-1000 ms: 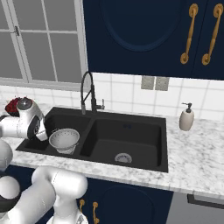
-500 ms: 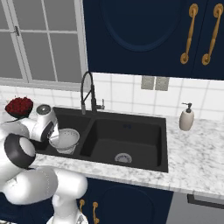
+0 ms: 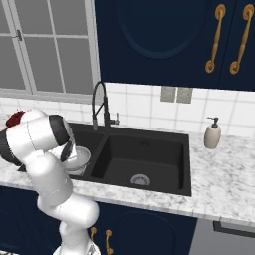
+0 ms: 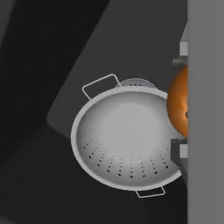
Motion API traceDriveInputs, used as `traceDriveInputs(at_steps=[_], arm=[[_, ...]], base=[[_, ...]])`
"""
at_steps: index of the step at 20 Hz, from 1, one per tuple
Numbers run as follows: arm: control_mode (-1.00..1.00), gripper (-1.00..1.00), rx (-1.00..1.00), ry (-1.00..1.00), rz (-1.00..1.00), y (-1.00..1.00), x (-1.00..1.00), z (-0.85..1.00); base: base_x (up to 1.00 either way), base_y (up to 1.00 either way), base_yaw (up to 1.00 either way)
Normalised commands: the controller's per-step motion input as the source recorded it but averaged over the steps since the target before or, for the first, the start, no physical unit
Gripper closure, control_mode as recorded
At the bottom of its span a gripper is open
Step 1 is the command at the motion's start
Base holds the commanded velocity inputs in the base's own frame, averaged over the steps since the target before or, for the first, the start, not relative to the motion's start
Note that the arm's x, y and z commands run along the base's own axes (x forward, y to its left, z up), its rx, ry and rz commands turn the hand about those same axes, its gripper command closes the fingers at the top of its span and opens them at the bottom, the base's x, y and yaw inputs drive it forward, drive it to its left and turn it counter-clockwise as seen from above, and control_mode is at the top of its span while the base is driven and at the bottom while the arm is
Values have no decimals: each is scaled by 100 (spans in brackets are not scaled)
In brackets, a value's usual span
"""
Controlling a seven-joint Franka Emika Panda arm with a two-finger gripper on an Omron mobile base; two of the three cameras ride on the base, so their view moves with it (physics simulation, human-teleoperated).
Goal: Put the colander in the sink, put the tangerine in the colander, and turn on the sink faucet and pour water over the colander.
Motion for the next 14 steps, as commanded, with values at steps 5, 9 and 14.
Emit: traceDriveInputs(at_steps=[5,9,14], arm=[[-100,100,-15,6,-1,53,51,-28],[-100,100,-14,6,-2,58,63,-9],[-100,100,-19,7,-5,81,57,-9]], base=[[0,0,0],[0,0,0],[0,0,0]])
